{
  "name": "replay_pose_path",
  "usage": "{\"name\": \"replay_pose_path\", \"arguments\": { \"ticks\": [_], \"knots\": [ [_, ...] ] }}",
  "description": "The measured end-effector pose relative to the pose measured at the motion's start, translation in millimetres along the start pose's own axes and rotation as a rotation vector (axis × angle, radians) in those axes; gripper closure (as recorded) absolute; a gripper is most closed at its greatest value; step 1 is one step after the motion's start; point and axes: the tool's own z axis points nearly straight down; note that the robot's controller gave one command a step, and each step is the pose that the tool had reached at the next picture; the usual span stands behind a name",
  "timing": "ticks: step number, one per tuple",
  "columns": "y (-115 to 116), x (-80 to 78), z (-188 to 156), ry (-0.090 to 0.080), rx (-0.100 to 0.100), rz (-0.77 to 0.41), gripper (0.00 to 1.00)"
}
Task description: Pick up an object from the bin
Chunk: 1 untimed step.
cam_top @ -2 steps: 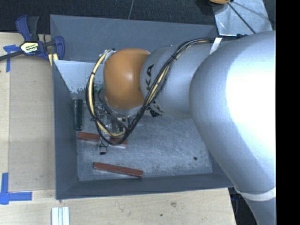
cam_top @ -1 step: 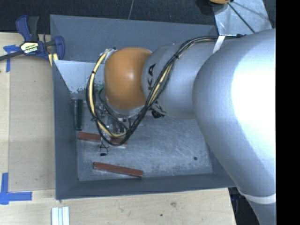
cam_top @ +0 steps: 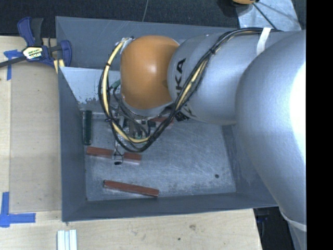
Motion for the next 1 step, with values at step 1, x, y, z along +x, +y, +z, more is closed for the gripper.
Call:
{"name": "replay_pose_path", "arguments": {
  "ticks": [1],
  "knots": [
    [-6.8,1.5,53.9,-0.005,-0.002,0.050,0.00]
  ]
}}
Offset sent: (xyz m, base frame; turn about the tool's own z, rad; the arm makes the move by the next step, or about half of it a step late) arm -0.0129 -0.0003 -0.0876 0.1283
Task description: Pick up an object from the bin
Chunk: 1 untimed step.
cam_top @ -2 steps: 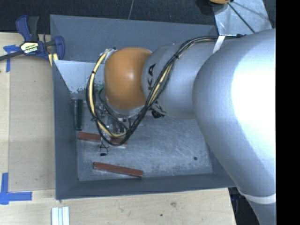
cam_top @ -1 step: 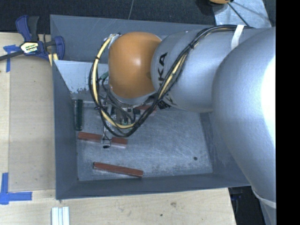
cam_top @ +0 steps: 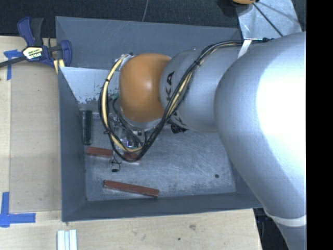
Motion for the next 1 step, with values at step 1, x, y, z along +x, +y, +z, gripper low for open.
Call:
{"name": "replay_pose_path", "arguments": {
  "ticks": [1],
  "knots": [
    [5.4,11.2,33.0,0.006,0.002,0.078,1.00]
  ]
}}
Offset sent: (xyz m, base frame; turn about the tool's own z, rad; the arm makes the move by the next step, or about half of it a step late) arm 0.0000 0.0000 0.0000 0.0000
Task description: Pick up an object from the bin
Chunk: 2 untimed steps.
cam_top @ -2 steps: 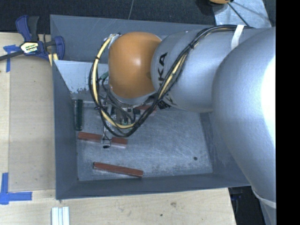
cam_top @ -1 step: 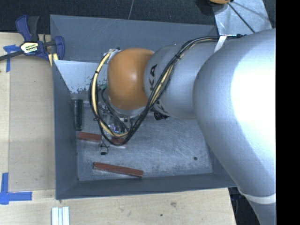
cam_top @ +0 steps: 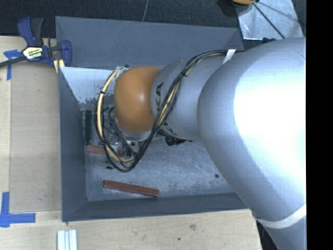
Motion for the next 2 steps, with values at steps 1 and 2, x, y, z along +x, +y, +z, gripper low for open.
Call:
{"name": "replay_pose_path", "arguments": {
  "ticks": [1,2],
  "knots": [
    [0.0,0.0,0.0,0.000,0.000,0.000,1.00],
    [-0.4,0.6,-3.1,0.002,0.001,0.000,1.00]
  ]
}}
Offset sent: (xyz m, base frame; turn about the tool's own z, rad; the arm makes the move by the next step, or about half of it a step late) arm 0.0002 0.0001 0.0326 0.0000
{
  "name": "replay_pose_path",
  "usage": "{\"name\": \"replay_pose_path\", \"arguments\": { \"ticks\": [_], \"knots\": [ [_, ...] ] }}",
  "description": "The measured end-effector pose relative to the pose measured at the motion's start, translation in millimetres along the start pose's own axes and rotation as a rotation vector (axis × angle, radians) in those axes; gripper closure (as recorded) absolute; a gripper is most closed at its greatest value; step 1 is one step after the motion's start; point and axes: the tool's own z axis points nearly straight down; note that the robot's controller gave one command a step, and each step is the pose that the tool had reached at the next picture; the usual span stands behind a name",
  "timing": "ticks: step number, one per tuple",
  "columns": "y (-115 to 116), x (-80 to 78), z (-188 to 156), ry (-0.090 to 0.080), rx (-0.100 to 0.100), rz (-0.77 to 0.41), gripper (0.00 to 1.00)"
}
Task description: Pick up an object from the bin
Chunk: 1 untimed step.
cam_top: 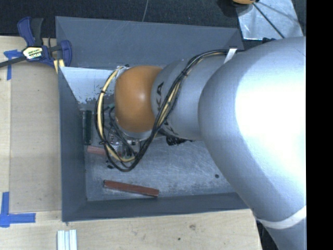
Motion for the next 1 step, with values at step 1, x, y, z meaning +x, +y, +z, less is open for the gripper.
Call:
{"name": "replay_pose_path", "arguments": {
  "ticks": [1],
  "knots": [
    [-0.9,1.0,-12.4,0.004,0.003,0.000,1.00]
  ]
}}
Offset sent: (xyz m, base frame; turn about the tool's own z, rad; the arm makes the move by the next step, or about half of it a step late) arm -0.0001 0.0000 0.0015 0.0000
